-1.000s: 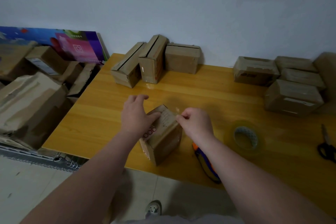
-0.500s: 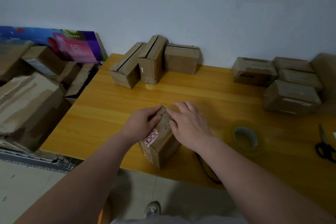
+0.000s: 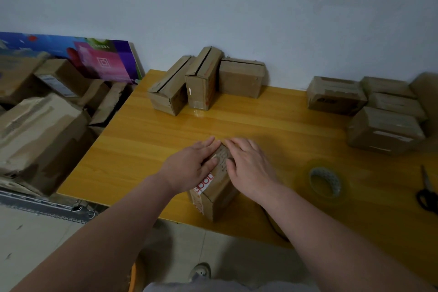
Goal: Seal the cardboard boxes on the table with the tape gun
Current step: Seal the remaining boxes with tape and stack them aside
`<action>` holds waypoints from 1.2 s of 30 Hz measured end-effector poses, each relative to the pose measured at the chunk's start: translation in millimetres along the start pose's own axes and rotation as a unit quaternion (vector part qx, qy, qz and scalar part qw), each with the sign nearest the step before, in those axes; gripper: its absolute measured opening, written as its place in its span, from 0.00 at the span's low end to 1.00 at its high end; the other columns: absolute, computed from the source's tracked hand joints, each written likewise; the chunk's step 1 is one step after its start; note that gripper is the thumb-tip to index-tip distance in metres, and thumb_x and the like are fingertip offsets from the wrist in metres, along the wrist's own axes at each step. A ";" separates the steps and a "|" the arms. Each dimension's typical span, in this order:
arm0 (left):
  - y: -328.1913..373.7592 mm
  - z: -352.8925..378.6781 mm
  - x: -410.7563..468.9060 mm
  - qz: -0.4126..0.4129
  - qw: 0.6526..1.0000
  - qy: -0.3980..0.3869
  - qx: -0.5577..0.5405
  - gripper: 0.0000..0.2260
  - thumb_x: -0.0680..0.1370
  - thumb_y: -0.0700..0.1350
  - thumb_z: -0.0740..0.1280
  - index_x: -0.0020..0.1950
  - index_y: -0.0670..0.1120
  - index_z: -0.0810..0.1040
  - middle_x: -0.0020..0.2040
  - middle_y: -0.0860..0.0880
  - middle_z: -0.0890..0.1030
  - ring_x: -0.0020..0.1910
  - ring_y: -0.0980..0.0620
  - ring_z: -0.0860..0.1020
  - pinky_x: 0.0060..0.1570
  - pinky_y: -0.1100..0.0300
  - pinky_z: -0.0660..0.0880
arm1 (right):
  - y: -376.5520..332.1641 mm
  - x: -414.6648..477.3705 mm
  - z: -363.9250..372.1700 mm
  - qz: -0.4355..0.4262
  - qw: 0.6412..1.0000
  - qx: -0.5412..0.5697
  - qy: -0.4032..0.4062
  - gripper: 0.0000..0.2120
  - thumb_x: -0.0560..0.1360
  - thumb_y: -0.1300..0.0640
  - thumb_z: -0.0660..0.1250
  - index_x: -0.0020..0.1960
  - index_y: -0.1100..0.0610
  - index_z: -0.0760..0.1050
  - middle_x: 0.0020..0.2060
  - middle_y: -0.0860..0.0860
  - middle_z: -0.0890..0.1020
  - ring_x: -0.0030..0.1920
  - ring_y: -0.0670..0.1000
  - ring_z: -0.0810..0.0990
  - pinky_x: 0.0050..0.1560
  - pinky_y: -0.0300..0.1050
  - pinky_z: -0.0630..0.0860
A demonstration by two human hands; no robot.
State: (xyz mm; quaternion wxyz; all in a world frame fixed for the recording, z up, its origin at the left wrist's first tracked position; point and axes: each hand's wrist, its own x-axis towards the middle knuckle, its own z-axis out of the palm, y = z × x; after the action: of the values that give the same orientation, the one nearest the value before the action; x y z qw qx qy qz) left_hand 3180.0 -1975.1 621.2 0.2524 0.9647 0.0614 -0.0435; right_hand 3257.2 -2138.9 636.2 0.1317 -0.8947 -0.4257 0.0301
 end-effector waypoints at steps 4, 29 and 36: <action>0.9 -0.5 -3.5 0.009 0.999 -0.006 0.030 0.26 0.81 0.59 0.52 0.78 0.55 0.53 0.78 0.57 0.53 0.77 0.52 0.50 0.73 0.52 0.59 | 0.2 -1.9 2.1 -0.004 1.000 0.005 0.011 0.23 0.81 0.51 0.56 0.74 0.56 0.63 0.70 0.50 0.67 0.70 0.51 0.63 0.72 0.46 0.59; 15.4 9.9 -14.0 0.111 0.970 0.185 0.116 0.16 0.76 0.49 0.59 0.45 0.44 0.85 0.49 0.47 0.85 0.49 0.50 0.84 0.44 0.60 0.80 | 28.7 -21.4 6.6 0.159 0.955 0.251 -0.005 0.33 0.74 0.37 0.64 0.75 0.48 0.63 0.72 0.49 0.68 0.72 0.51 0.64 0.69 0.48 0.64; 11.4 6.9 -30.5 0.107 0.984 0.115 0.081 0.22 0.78 0.56 0.56 0.60 0.44 0.81 0.62 0.47 0.80 0.62 0.52 0.77 0.60 0.62 0.69 | 30.3 -25.0 6.3 0.112 0.950 0.292 -0.022 0.22 0.78 0.44 0.62 0.71 0.46 0.69 0.69 0.47 0.71 0.70 0.49 0.66 0.68 0.43 0.62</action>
State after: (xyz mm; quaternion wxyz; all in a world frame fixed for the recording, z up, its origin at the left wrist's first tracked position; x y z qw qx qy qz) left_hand 3151.2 -1991.3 624.2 0.1679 0.9815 -0.0174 0.0900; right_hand 3263.1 -2175.0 620.8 0.3735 -0.8584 -0.2978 0.1871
